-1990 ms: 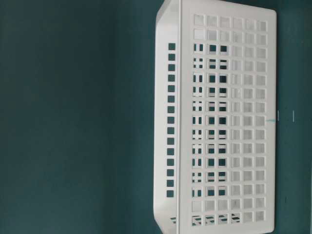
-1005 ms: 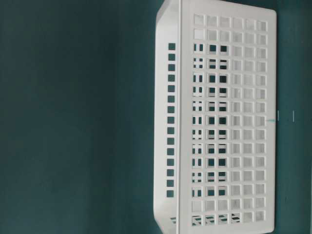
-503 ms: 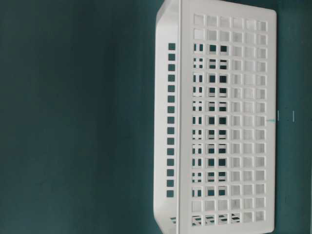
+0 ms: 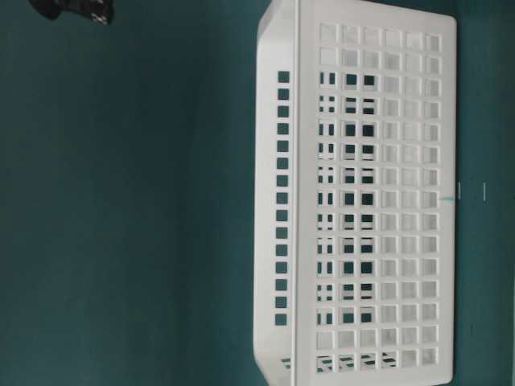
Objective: Lift the white basket with both hands.
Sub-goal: 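Move both grippers toward the basket's left and right short walls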
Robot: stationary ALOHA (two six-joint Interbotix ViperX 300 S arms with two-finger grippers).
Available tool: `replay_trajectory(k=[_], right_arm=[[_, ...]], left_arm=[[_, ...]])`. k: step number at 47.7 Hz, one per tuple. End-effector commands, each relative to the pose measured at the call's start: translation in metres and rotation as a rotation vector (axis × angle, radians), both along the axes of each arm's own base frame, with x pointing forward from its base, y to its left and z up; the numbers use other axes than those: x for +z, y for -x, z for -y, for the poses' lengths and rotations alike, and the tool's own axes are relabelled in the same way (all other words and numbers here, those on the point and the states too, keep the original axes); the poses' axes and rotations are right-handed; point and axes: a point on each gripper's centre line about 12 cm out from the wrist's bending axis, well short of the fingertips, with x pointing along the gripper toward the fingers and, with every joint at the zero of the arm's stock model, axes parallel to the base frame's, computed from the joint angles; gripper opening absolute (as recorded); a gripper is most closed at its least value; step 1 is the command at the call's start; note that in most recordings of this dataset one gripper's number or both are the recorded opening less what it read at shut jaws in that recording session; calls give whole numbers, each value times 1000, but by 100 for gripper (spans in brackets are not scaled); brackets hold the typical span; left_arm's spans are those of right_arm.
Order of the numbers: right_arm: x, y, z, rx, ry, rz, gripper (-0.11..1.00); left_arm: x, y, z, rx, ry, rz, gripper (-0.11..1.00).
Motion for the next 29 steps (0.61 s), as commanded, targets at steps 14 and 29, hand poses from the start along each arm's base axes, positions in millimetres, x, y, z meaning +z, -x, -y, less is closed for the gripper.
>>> replay_trajectory(k=[14,29], right_arm=[[-4,-14,14,-2,10,-44,3],[-3,-18,13,0,15,-14,10]], left_arm=[[6,-25,-16,28,-3,-40,-6],[4,-27,-17,4,-18,-65,-4]])
